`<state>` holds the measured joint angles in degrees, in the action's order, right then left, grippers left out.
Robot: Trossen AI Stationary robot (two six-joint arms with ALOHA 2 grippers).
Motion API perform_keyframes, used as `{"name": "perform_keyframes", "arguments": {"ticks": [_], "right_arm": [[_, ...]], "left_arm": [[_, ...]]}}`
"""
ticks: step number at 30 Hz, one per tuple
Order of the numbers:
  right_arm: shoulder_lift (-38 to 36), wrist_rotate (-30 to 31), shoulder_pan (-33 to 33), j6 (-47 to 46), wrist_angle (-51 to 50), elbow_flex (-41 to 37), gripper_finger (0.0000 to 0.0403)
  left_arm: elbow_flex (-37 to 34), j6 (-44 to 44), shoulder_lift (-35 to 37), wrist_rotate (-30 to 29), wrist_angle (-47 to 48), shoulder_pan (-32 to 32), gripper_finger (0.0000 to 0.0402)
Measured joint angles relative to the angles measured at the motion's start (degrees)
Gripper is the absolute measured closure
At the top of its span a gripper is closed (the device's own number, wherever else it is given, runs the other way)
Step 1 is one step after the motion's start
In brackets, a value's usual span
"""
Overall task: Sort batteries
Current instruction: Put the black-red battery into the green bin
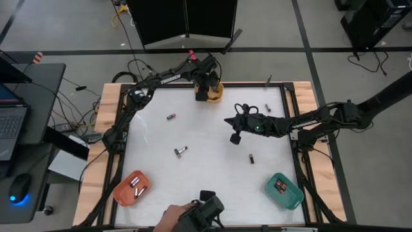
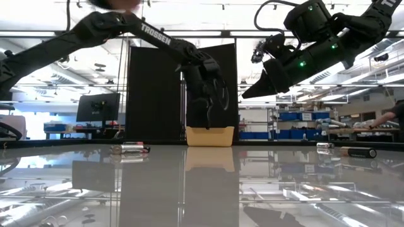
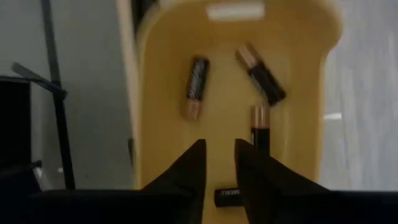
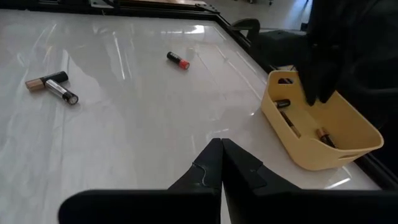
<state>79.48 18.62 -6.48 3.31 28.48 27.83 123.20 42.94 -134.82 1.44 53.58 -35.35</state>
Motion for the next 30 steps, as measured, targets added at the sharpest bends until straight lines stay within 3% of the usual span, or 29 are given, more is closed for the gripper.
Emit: {"name": "perform_keyframes", "arguments": {"ticks": [6, 12, 19, 30], "right_arm": [[0.00, 0.04, 0.00, 0.78, -0.12, 0.00, 0.0392], [0.00, -0.55, 0.00, 0.94, -0.05, 0.00, 0.0394], [0.07, -0.71, 0.00, -0.07, 2.21, 0.00, 0.0394], [0.09, -2.76, 0.01, -0.11, 10.62, -4.36, 0.0394]], "left_arm": [[-0.01, -4.00, 4.06, 10.27, -0.79, -1.70, 0.0392], [-0.11, -7.42, 5.89, 13.84, -5.20, -2.67, 0.0397], [-1.06, -11.85, 6.23, 19.33, -17.47, -2.45, 0.0399], [-12.93, -17.92, 9.11, 20.99, -41.82, 0.39, 0.0400]]}}
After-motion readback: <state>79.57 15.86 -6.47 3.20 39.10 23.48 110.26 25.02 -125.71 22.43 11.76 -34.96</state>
